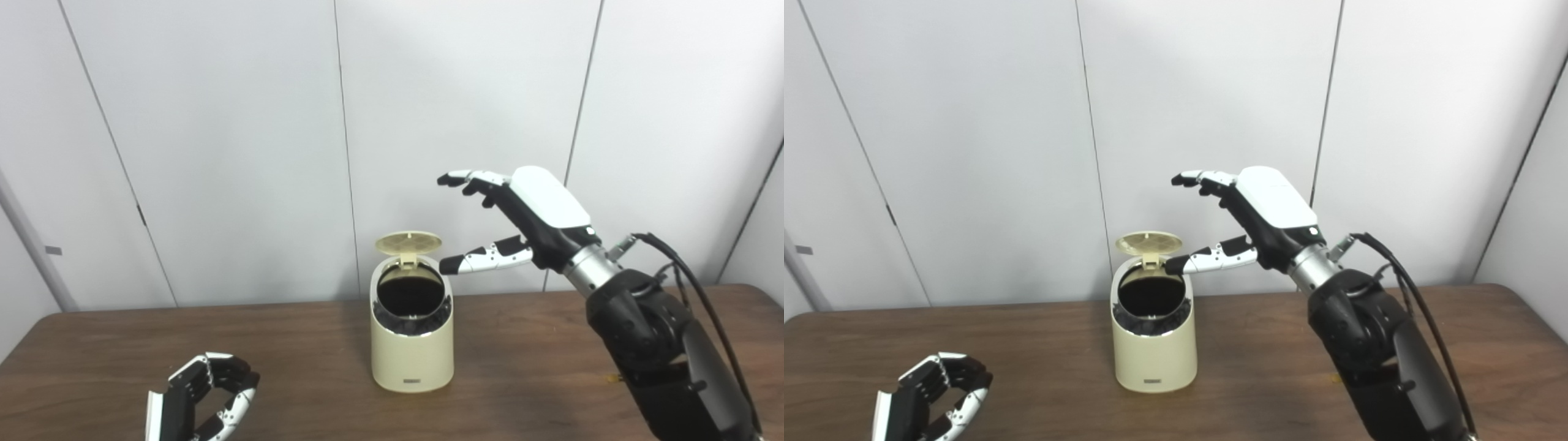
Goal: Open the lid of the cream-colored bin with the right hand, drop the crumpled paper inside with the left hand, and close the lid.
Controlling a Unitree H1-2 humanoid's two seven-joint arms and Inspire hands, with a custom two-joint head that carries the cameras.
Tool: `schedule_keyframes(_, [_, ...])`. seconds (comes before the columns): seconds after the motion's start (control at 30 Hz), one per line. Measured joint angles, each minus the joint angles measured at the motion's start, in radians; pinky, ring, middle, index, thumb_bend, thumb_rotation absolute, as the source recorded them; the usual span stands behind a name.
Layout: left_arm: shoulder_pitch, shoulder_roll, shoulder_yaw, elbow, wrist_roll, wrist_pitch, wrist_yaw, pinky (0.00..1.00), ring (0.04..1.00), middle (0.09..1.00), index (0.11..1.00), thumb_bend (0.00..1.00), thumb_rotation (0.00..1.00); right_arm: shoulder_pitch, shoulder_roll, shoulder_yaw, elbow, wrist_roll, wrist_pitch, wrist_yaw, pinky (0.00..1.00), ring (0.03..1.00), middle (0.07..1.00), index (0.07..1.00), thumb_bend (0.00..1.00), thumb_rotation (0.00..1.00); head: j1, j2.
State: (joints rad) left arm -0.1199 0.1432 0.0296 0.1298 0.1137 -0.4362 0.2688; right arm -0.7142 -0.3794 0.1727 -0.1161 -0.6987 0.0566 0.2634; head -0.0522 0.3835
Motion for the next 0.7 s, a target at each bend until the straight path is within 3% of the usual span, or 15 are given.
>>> schedule_keyframes(0.4, [0.000,0.002,-0.020,-0.005,0.007,0.000,0.008,0.42,0.491,0.518,0.485,0.49,0.08,-0.091,0.012,0.085,0.107,-0.055,-0.007,0.040,0.64,0.771,0.808,0.814,0.90,0.71,0.015,-0.002])
schedule_keyframes(0.7, [0.001,0.003,-0.029,-0.012,0.024,0.000,0.014,0.42,0.491,0.518,0.485,0.49,0.08,-0.107,0.033,0.125,0.170,-0.050,-0.007,0.058,0.67,0.781,0.810,0.816,0.87,0.68,0.025,0.005])
